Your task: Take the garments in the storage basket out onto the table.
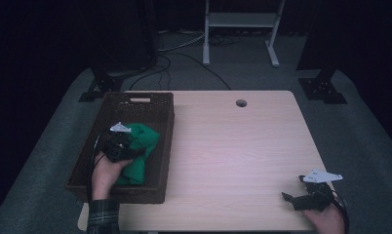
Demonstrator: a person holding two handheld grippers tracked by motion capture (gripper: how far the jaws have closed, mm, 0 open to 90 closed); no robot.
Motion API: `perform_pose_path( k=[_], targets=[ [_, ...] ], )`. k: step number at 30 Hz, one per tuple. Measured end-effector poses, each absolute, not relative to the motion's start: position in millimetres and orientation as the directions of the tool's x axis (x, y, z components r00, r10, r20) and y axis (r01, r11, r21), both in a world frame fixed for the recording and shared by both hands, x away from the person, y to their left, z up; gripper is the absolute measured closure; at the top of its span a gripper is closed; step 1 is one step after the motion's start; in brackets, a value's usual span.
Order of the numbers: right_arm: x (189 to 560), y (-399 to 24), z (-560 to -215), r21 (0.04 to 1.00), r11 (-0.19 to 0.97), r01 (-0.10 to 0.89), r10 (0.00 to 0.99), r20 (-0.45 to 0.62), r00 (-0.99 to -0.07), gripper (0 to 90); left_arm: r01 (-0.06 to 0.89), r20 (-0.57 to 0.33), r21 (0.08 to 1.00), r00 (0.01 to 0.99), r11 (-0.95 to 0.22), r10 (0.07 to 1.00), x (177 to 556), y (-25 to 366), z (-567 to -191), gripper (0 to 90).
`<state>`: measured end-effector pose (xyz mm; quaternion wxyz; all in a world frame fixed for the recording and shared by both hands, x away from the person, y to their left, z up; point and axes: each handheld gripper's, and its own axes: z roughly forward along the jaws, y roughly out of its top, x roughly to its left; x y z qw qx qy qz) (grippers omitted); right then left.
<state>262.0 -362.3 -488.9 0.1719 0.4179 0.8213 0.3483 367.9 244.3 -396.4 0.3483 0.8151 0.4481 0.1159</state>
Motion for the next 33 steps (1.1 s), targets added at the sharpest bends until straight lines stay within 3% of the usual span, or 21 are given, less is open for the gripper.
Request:
perform_pose_path(
  k=[33],
  targets=[
    [262,-363,-489,0.716,0.405,0.568,0.809,0.008,-0.588,1.5,0.442,-0.150,0.871,0.657,-0.216,0.739,355,251,-374,59.8]
  ],
)
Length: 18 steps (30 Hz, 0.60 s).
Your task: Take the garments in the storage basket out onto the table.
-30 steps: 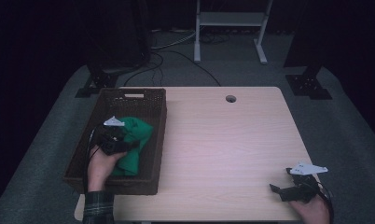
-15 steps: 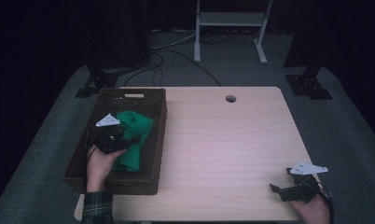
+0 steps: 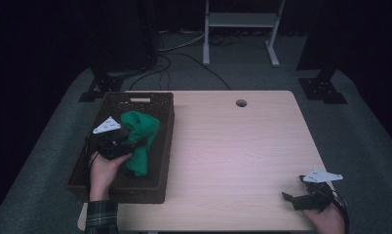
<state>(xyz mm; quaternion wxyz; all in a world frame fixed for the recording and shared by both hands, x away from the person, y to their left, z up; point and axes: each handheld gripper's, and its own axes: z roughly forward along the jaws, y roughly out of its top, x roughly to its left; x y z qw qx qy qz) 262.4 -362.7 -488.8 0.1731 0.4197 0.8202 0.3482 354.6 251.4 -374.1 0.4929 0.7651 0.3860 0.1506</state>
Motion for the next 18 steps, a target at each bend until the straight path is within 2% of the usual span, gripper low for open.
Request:
perform_pose_path(
  k=[7,18],
  targets=[
    [262,-363,-489,0.716,0.406,0.567,0.808,0.008,-0.589,1.5,0.387,-0.155,0.906,0.676,-0.168,0.720,351,254,-368,59.9],
    [262,-363,-489,0.716,0.407,0.567,0.807,0.009,-0.590,1.5,0.361,-0.135,0.914,0.701,-0.185,0.700,349,238,-357,59.8]
  ],
)
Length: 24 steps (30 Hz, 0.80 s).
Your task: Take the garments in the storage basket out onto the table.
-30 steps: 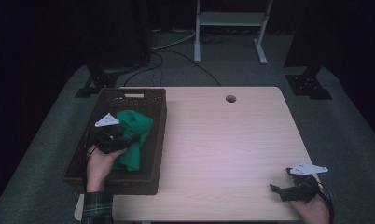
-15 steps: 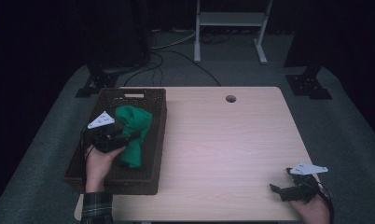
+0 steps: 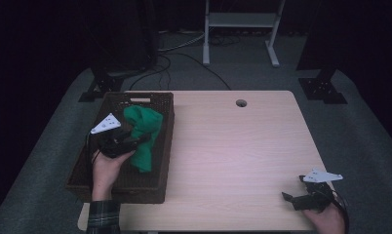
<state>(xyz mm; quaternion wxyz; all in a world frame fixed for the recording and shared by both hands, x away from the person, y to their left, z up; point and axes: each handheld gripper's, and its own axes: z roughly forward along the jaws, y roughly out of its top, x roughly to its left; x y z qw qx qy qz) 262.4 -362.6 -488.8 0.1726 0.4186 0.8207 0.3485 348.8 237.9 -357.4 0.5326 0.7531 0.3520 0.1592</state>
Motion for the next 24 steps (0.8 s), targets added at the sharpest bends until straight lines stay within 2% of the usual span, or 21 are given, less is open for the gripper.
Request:
perform_pose_path(
  k=[24],
  targets=[
    [262,-362,-489,0.716,0.407,0.566,0.807,0.009,-0.591,1.5,0.270,-0.078,0.945,0.732,-0.184,0.676,332,204,-325,59.8]
  ],
)
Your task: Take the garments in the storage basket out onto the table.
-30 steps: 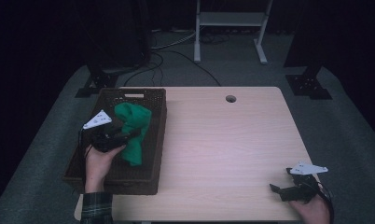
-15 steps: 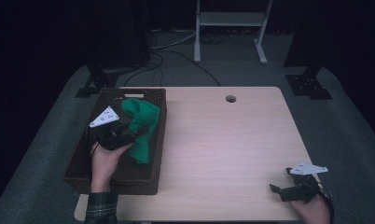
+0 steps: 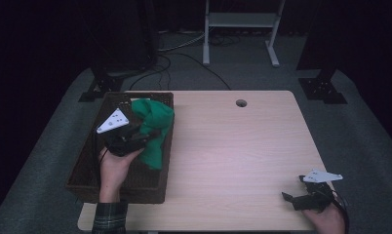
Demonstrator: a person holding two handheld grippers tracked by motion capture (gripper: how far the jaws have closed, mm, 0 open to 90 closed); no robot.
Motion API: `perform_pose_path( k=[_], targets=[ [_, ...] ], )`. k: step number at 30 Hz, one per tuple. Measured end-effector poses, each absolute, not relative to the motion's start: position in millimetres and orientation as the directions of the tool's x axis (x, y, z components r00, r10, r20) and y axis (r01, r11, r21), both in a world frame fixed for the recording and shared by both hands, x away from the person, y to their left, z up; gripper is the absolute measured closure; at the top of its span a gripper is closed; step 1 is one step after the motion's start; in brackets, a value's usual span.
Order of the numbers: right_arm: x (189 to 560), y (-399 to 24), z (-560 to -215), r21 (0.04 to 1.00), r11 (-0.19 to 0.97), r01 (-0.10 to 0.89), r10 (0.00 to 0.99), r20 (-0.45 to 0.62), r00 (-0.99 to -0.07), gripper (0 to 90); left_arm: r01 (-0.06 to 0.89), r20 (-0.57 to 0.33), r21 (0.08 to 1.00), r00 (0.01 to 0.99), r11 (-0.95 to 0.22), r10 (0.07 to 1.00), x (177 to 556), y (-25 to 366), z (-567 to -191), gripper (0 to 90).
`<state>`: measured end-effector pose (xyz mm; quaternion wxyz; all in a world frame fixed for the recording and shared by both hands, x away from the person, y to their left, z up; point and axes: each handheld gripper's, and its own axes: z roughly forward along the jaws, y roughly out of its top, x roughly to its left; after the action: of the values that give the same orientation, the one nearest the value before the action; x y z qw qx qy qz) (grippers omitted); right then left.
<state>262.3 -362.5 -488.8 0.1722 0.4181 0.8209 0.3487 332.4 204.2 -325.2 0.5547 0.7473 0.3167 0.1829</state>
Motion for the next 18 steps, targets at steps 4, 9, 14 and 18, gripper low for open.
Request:
perform_pose_path(
  k=[4,9,14,18],
  targets=[
    [262,-362,-489,0.716,0.407,0.567,0.807,0.009,-0.591,1.5,0.261,-0.071,0.947,0.738,-0.187,0.671,330,198,-322,59.8],
    [262,-362,-489,0.716,0.407,0.567,0.807,0.009,-0.591,1.5,0.238,-0.055,0.952,0.752,-0.193,0.657,326,189,-316,59.8],
    [262,-362,-489,0.716,0.407,0.567,0.807,0.009,-0.591,1.5,0.229,-0.047,0.953,0.756,-0.196,0.653,323,180,-311,59.8],
    [262,-362,-489,0.716,0.407,0.567,0.807,0.009,-0.591,1.5,0.220,-0.041,0.955,0.764,-0.201,0.644,321,172,-310,59.8]
  ],
)
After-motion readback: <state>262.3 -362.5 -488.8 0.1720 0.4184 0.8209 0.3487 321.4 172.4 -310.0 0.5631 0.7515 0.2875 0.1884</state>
